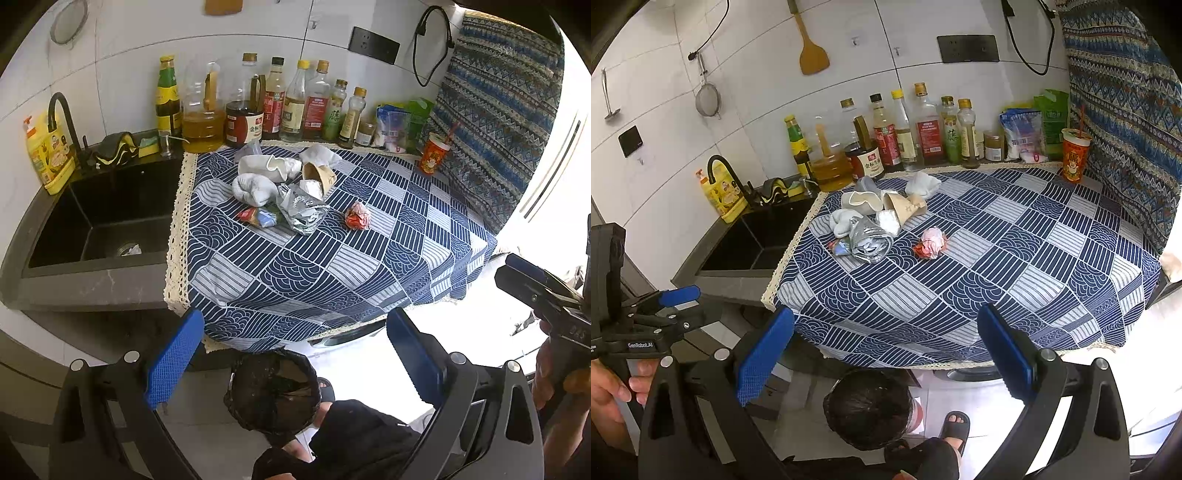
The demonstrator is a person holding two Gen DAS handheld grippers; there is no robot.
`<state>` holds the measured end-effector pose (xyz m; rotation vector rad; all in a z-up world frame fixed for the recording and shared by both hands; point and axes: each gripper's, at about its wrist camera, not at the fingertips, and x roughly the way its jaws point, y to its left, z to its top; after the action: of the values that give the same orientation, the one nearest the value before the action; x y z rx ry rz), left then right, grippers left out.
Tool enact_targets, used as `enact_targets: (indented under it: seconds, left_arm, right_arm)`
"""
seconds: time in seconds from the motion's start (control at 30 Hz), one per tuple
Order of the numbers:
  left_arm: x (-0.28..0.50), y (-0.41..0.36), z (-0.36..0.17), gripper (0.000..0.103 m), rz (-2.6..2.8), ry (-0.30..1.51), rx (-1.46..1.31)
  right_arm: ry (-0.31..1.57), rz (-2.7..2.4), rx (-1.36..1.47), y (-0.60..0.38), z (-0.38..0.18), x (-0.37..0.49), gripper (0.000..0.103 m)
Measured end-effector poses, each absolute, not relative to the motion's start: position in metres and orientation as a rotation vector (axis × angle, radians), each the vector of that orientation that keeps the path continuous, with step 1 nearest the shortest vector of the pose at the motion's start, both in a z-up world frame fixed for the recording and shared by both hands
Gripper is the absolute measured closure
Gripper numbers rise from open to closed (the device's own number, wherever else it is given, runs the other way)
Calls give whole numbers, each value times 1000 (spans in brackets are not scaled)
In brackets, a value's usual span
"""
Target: Collect trash
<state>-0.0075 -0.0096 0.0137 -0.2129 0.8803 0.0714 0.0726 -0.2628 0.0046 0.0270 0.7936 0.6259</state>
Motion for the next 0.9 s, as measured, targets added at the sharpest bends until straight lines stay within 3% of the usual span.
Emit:
enact_targets:
  seconds: [0.9]
  left_arm:
    - [23, 3, 9, 7, 42, 894, -245]
  right_arm:
    - [839, 659, 44, -252, -2, 107, 5]
